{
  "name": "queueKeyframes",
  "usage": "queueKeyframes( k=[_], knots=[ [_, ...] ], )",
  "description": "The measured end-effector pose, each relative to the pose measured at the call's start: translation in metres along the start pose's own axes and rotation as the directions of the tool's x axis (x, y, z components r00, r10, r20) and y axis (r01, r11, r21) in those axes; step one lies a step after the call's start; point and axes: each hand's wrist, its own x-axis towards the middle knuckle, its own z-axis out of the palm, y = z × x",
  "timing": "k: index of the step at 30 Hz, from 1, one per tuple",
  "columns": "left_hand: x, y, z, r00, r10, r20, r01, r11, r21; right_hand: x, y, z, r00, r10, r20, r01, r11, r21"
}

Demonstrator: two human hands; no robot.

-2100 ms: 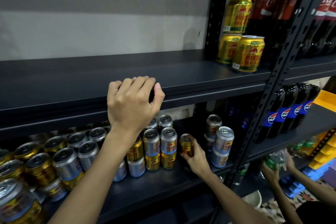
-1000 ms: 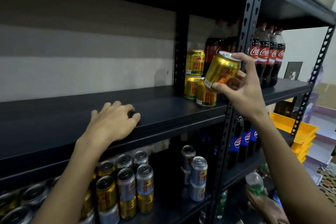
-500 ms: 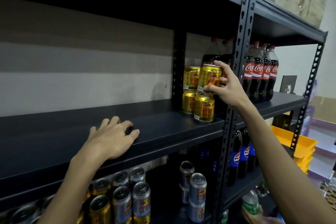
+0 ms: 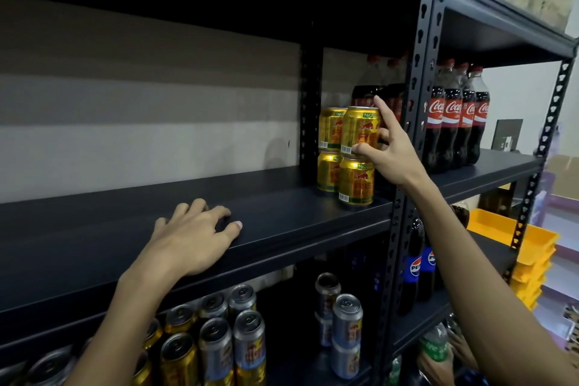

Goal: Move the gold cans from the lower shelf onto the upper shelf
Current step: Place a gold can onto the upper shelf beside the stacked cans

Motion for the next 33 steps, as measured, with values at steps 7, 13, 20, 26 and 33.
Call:
queueKeyframes(
  k=[7,13,20,26,33],
  knots=[
    [0.001,0.000,0.001,1.000,0.002,0.001,-0.002,1.000,0.000,-0.020,0.005,0.021,0.991,-0.003,-0.137,-0.004,0.999,-0.052],
    [0.001,-0.001,0.001,1.000,0.004,-0.001,-0.004,1.000,-0.004,-0.022,0.004,0.028,0.980,-0.019,-0.199,0.005,0.998,-0.070],
    [0.000,-0.001,0.001,1.000,0.010,-0.008,-0.010,1.000,-0.008,-0.022,0.008,0.032,0.981,-0.021,-0.193,0.010,0.998,-0.061],
    [0.001,-0.001,0.001,1.000,0.006,-0.008,-0.006,1.000,-0.011,-0.023,0.011,0.035,0.979,-0.012,-0.203,0.003,0.999,-0.046],
    [-0.001,0.000,0.000,1.000,0.002,-0.014,-0.003,1.000,-0.013,-0.024,0.010,0.034,0.978,-0.019,-0.205,0.012,0.999,-0.035]
  ],
)
